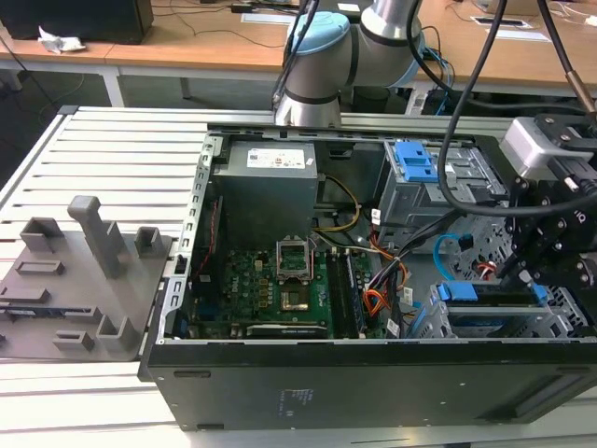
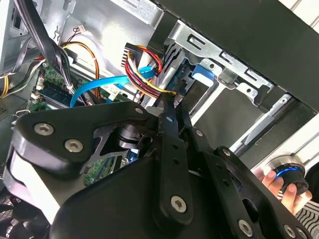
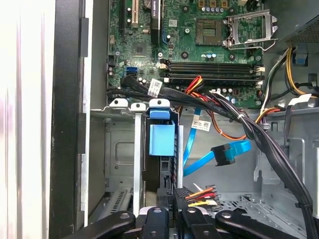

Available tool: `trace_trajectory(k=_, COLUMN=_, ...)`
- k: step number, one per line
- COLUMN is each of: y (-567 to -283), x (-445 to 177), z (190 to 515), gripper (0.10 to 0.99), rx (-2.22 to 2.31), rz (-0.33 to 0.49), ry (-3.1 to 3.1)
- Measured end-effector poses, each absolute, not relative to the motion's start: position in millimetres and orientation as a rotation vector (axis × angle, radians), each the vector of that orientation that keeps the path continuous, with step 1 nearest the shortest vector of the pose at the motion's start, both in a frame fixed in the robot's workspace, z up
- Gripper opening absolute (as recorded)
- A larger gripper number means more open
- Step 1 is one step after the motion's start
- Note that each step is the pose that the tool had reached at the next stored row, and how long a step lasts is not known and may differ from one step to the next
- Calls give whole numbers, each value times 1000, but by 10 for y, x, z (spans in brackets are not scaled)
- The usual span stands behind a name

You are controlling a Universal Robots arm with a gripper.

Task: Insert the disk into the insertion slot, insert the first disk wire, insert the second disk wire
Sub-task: 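Insert the first disk wire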

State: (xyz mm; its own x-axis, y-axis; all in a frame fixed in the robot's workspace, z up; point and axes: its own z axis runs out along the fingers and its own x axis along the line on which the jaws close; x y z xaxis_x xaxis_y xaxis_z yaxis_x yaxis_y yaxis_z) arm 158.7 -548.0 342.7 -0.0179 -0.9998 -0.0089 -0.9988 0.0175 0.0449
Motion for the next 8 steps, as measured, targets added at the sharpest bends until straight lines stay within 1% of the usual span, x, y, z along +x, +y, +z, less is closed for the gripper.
trace_trajectory(k=8, y=-5495, x=1619, z=3389, gripper=169, rx=2186, rz=-66, ry=-2226)
